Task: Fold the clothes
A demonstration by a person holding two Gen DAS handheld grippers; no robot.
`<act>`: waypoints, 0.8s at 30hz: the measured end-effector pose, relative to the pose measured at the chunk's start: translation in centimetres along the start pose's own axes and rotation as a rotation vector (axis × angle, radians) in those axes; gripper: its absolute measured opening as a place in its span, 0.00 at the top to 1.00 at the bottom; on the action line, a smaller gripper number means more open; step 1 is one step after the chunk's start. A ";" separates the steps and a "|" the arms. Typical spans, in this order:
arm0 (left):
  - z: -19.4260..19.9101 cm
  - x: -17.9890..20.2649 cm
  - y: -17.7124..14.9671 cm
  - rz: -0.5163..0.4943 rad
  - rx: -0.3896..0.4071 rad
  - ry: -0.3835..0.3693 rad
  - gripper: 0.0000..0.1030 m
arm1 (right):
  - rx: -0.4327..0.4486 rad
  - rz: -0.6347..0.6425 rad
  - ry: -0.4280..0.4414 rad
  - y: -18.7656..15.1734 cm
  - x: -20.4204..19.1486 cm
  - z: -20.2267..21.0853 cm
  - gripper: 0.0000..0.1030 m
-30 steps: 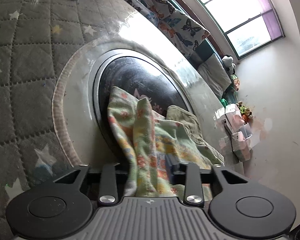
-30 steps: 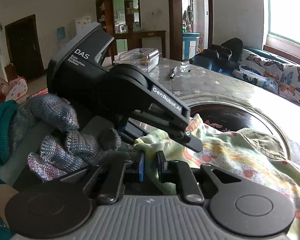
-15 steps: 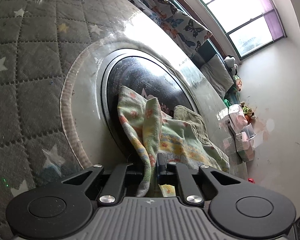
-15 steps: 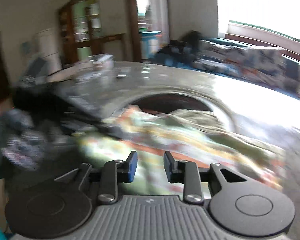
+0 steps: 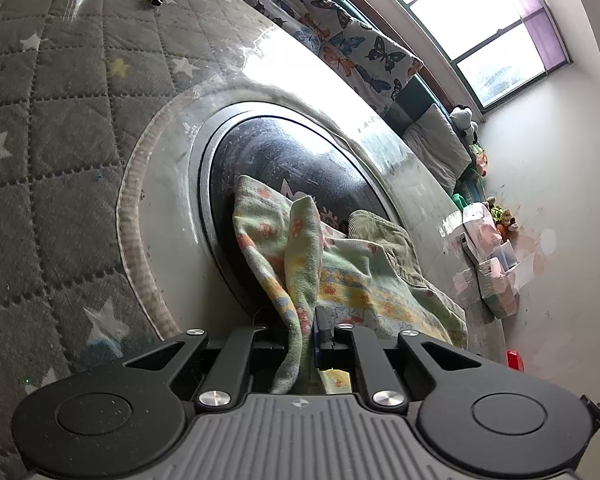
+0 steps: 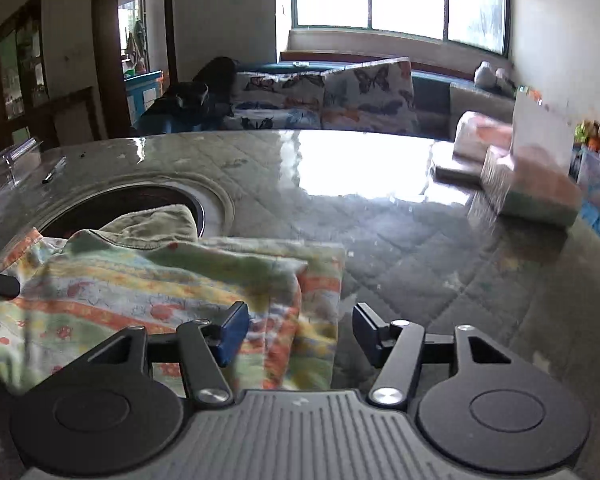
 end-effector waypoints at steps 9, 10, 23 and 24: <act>0.0 0.4 0.0 -0.028 0.012 0.016 0.89 | 0.015 -0.048 0.049 -0.1 -0.6 0.4 0.67; 0.0 0.5 0.0 -0.033 0.014 0.019 0.89 | 0.017 -0.052 0.054 0.0 -0.7 0.4 0.74; 1.6 5.9 0.6 -0.202 0.085 -0.007 0.91 | 0.131 -0.070 0.036 1.0 -0.5 4.6 0.92; 1.5 6.6 0.5 -0.216 0.085 -0.013 0.91 | 0.138 -0.068 0.025 1.1 -0.2 5.2 0.92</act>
Point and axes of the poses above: each gripper's, at about its wrist camera, not at the fingertips, and z roughly against the way its jaws point, x to its right, y to its top, the point moved 5 cm from there along -z, roughly the way its jaws point, and after that the axes turned 13 degrees about y, right-handed, at the moved point
